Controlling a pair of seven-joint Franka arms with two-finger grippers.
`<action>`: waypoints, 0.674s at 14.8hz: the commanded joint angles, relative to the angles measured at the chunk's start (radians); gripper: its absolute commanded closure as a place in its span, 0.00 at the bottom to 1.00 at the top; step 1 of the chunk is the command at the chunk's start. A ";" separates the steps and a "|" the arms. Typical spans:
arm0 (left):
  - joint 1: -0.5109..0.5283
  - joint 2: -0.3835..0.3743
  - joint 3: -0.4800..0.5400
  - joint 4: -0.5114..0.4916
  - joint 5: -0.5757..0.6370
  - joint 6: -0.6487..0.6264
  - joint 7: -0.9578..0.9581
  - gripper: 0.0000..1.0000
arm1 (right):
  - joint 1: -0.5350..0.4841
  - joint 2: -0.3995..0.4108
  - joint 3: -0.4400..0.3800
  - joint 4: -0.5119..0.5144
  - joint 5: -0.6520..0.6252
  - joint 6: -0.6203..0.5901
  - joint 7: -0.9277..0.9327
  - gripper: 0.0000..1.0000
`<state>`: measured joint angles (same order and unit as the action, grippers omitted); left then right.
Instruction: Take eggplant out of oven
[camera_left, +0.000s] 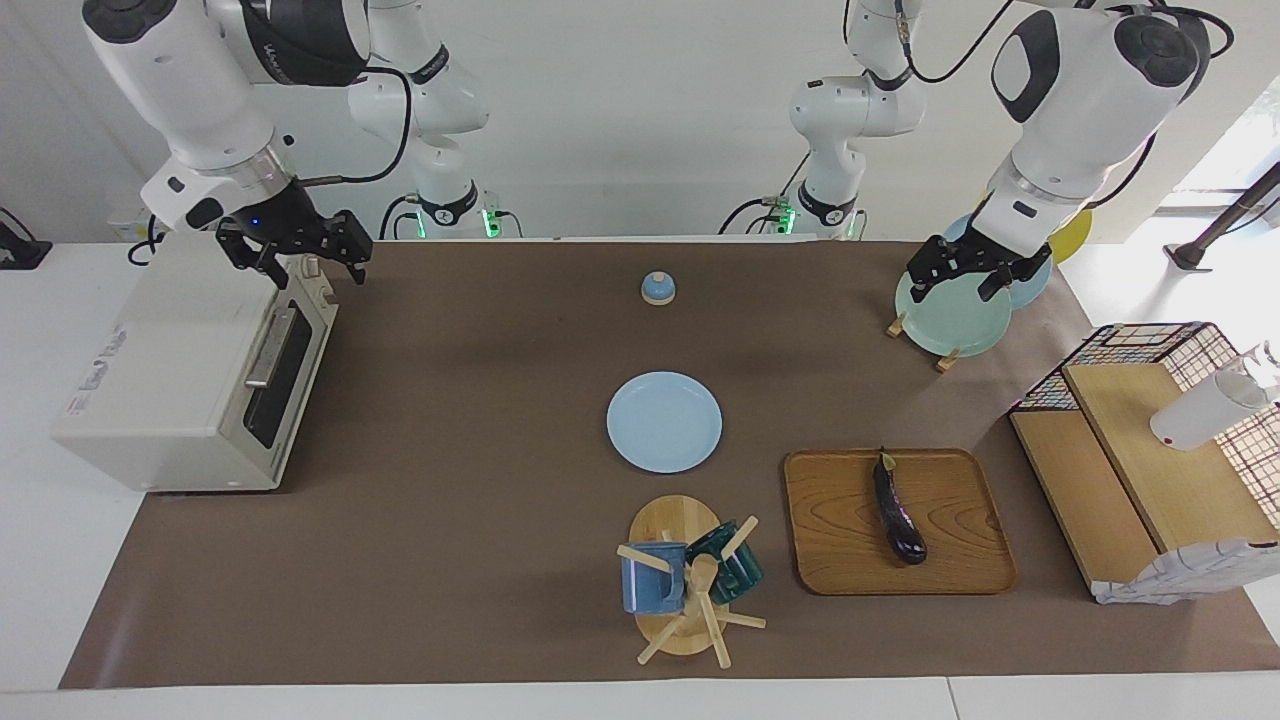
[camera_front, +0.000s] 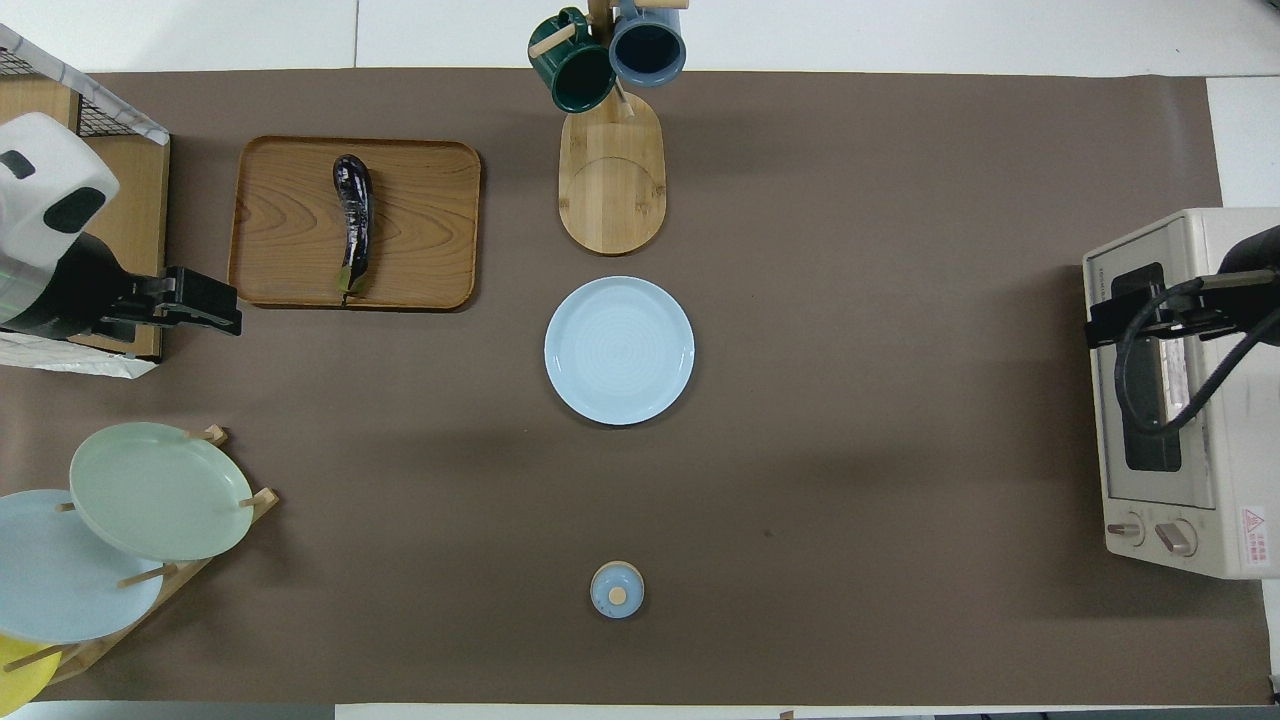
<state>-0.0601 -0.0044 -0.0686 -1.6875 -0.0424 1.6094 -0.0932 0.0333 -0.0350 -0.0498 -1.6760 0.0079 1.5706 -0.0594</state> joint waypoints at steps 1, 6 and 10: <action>-0.029 -0.002 0.009 0.023 0.033 -0.052 -0.003 0.00 | -0.001 -0.014 0.004 -0.007 0.014 0.000 0.009 0.00; -0.033 0.006 0.009 0.043 0.032 -0.054 -0.002 0.00 | -0.001 -0.014 0.004 -0.005 0.014 0.005 0.007 0.00; -0.033 0.006 0.007 0.040 0.029 -0.049 -0.002 0.00 | -0.003 -0.014 0.004 -0.005 0.012 0.002 0.006 0.00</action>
<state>-0.0759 -0.0008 -0.0707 -1.6509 -0.0310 1.5581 -0.0931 0.0349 -0.0382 -0.0484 -1.6757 0.0079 1.5706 -0.0594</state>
